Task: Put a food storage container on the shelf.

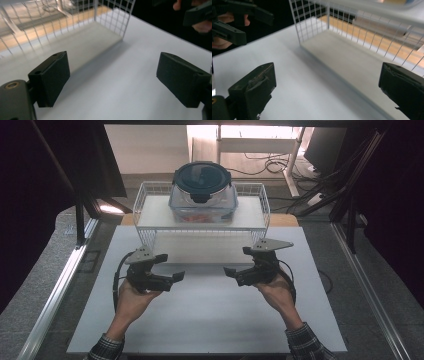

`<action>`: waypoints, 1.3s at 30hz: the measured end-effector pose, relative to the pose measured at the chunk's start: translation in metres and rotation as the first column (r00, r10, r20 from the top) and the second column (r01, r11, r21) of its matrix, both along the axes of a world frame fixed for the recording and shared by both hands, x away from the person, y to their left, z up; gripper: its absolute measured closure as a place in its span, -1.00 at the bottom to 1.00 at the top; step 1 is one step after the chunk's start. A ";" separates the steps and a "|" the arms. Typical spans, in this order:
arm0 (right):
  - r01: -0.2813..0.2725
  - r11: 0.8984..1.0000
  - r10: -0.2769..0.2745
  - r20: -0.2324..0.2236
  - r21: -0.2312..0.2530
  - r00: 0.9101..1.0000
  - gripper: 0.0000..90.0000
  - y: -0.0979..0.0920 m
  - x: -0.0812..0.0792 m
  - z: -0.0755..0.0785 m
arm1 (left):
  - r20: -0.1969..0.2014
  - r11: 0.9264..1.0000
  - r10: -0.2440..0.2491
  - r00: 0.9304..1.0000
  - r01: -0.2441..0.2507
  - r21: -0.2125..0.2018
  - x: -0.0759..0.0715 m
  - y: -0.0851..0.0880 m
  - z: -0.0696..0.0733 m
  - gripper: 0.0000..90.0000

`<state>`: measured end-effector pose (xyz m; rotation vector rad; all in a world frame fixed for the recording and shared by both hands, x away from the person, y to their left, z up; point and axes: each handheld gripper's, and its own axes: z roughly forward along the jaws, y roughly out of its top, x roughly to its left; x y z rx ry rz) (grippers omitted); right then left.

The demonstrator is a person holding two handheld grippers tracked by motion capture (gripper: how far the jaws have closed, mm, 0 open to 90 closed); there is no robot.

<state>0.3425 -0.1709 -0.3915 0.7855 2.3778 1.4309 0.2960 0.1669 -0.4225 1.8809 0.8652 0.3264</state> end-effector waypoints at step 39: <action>0.120 0.992 -0.120 -0.019 0.024 0.993 -1.00 -0.048 -0.083 -0.054 | -0.007 0.997 0.062 0.998 -0.062 0.052 -0.088 0.037 -0.059 -0.93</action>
